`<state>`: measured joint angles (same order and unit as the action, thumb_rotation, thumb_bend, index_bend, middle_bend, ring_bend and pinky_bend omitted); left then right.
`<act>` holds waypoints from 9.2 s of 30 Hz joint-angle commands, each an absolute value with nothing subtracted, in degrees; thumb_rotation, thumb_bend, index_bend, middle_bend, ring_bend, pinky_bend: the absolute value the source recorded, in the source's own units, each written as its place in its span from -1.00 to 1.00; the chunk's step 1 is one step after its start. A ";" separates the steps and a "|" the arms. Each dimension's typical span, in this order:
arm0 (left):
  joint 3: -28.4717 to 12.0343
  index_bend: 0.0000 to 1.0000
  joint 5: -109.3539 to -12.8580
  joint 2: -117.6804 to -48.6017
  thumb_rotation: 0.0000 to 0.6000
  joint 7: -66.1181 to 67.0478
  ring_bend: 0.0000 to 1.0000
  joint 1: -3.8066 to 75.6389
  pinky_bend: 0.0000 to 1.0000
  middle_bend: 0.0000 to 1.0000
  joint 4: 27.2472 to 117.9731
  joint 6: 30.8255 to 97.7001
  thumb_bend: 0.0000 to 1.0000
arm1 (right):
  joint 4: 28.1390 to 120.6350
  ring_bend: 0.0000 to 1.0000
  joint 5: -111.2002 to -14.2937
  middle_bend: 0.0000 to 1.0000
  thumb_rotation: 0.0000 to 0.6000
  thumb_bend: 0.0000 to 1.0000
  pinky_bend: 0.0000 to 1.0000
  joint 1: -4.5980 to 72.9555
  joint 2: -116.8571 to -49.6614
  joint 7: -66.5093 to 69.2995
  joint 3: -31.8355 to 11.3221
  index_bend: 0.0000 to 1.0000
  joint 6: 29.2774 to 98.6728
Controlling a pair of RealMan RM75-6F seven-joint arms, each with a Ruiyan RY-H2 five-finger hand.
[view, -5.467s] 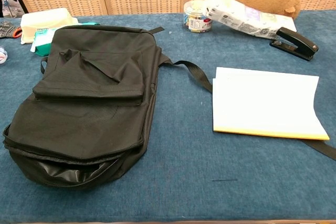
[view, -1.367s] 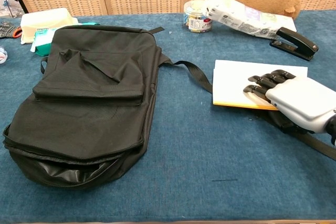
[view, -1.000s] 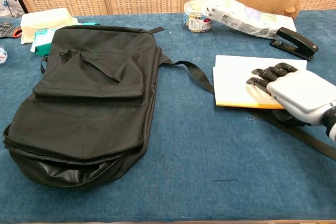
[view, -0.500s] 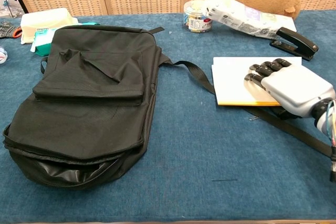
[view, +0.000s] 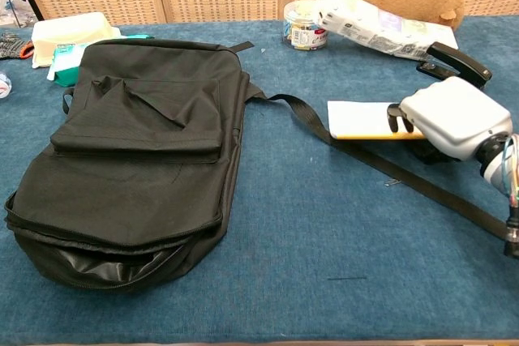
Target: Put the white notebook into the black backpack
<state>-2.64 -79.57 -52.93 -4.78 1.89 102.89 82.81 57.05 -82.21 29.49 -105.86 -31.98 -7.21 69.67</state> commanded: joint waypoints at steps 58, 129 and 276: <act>2.75 -1.00 -96.92 -70.49 1.00 -3.25 -1.00 24.85 -1.00 -1.00 95.16 56.70 -0.90 | 78.51 -0.07 -98.60 0.10 1.00 0.23 0.39 26.31 -82.34 -28.39 -5.10 0.27 86.03; -21.35 0.50 -57.70 -77.95 1.00 14.90 0.26 38.28 0.49 0.45 93.98 57.83 0.66 | 59.86 -0.04 -117.93 0.13 1.00 0.23 0.42 32.72 -85.41 6.18 -0.36 0.28 100.36; -19.91 0.53 -55.69 -72.24 1.00 3.37 0.19 58.56 0.54 0.49 105.50 45.01 0.77 | 5.44 -0.10 -106.89 0.08 1.00 0.23 0.29 53.31 -118.09 30.51 12.06 0.16 91.33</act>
<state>-19.86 -55.28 -72.63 3.52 58.57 105.23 45.14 5.38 -106.78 52.87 -118.04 30.32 11.90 90.77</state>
